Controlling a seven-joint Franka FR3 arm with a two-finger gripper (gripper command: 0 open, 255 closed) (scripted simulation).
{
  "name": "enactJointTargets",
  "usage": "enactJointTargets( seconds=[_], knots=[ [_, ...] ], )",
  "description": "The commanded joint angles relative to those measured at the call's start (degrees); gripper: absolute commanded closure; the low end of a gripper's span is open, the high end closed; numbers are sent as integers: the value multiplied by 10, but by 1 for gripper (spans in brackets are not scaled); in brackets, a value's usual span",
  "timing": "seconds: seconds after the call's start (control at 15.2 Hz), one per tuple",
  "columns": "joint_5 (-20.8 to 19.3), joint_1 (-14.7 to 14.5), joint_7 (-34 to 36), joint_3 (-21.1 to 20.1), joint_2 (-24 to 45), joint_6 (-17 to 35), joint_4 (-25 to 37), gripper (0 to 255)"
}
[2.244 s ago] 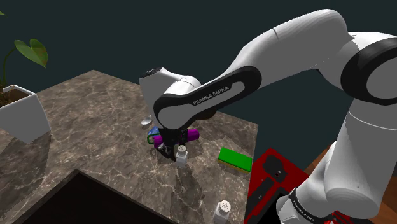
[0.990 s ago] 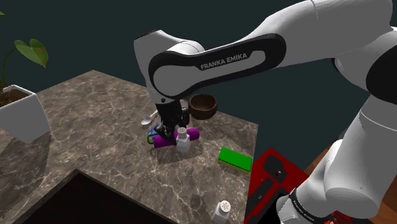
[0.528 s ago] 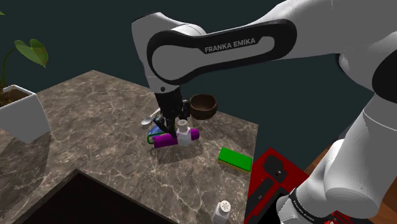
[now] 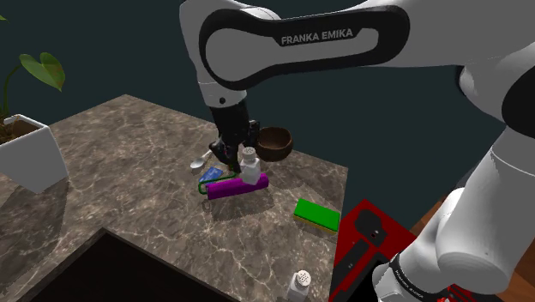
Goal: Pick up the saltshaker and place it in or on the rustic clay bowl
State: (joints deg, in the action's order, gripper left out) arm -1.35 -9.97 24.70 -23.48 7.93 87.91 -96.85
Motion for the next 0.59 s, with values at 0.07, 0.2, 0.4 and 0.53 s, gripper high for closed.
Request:
enactJointTargets(
  seconds=[0.07, 0.2, 0.4, 0.53],
  knots=[
    [-10, 20, -35, 16, 6, -5, 10, 255],
    [-18, 33, -59, 27, 12, -8, 19, 255],
    [-30, 52, -94, 43, 26, -13, 38, 255],
    [-38, 65, -117, 54, 37, -17, 54, 255]
  ],
)
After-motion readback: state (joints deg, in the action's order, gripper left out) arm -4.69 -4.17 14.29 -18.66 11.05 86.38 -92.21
